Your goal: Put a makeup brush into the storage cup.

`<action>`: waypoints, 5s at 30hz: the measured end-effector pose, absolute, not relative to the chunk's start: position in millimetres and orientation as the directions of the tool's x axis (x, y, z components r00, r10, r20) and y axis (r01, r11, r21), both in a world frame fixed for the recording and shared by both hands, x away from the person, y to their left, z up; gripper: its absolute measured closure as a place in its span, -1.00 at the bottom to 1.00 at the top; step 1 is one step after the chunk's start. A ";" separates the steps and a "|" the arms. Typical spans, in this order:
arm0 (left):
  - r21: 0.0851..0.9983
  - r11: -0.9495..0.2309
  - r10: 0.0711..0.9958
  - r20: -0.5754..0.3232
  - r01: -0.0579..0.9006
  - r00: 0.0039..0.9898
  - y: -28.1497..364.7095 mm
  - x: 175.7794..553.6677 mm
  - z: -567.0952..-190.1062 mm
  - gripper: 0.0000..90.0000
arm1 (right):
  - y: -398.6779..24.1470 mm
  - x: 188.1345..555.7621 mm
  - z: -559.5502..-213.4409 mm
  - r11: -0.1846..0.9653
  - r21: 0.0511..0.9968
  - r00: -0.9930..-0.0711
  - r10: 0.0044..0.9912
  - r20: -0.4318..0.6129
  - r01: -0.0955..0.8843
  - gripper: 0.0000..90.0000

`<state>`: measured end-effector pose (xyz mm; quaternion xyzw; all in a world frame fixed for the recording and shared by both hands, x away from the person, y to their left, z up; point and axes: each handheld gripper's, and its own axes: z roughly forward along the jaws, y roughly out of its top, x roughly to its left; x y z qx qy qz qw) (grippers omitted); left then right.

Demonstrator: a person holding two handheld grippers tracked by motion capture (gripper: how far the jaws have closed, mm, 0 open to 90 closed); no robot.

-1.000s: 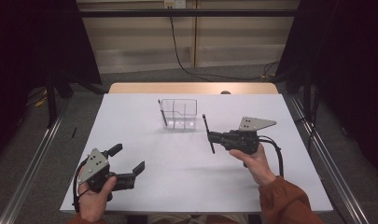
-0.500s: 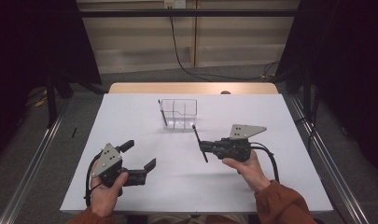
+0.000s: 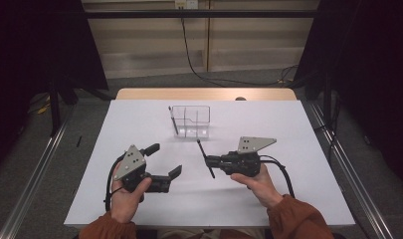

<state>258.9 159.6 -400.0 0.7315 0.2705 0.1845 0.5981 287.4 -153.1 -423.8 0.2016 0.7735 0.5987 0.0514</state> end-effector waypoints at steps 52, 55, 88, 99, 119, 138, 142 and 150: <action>0.947 -0.137 0.541 -0.174 0.291 0.823 92.3 281.9 -396.8 0.63 | -147.9 287.0 -427.6 0.192 0.949 -0.904 0.397 0.160 0.252 0.88; 0.946 -0.135 0.538 -0.181 0.296 0.823 91.0 281.6 -397.9 0.68 | -148.5 287.3 -427.5 0.187 0.949 -0.899 0.407 0.160 0.254 0.88; 0.948 -0.106 0.512 -0.207 0.301 0.834 96.1 283.3 -394.5 0.87 | -150.1 287.9 -427.4 0.180 0.951 -0.899 0.408 0.162 0.253 0.51; 0.949 -0.091 0.525 -0.211 0.301 0.825 103.5 287.5 -387.2 0.87 | -154.5 288.7 -425.1 0.164 0.956 -0.884 0.443 0.147 0.242 -0.13; 0.951 -0.099 0.553 -0.191 0.292 0.811 117.7 293.5 -381.0 0.87 | -168.0 288.1 -423.2 0.141 0.951 -0.829 0.537 0.160 0.275 -0.94; 0.959 -0.056 0.622 -0.185 0.279 0.761 144.0 309.5 -373.7 0.87 | -206.6 271.1 -427.9 0.085 0.968 -0.732 0.671 0.121 0.238 -0.95; 0.962 -0.047 0.628 -0.181 0.269 0.757 147.2 312.7 -373.2 0.87 | -216.9 266.8 -427.8 0.081 0.972 -0.717 0.688 0.107 0.222 -0.95; 0.963 -0.061 0.641 -0.164 0.262 0.750 150.3 315.6 -368.7 0.86 | -234.6 255.1 -429.5 0.078 0.974 -0.664 0.743 0.086 0.213 -0.96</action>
